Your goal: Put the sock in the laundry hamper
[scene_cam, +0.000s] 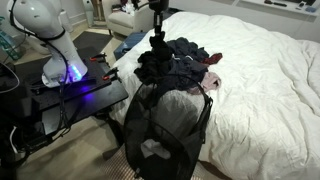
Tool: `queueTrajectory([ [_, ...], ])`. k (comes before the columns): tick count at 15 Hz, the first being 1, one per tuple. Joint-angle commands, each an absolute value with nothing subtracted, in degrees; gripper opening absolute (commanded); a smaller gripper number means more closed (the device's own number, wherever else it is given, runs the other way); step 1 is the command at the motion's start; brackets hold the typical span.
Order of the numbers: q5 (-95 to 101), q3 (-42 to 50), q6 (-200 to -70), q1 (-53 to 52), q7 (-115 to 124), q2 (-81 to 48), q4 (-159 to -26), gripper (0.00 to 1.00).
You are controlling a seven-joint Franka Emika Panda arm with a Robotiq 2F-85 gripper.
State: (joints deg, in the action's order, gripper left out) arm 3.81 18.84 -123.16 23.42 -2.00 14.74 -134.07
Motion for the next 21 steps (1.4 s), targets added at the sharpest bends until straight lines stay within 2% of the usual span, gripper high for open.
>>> queueTrajectory([
  [1,3.1,22.6,-119.4,25.0,-0.7,14.5,-129.9,0.02],
  [5,2.3,26.2,-121.2,26.8,0.4,13.4,-127.7,0.02],
  [15,0.9,29.4,-141.7,29.2,8.1,6.1,-128.9,0.02],
  [16,0.9,29.4,-142.8,29.3,8.8,5.4,-129.0,0.35],
  [17,0.9,29.3,-144.0,29.3,9.2,5.0,-129.1,0.36],
  [21,1.0,28.9,-143.9,28.7,8.4,5.4,-130.0,0.65],
])
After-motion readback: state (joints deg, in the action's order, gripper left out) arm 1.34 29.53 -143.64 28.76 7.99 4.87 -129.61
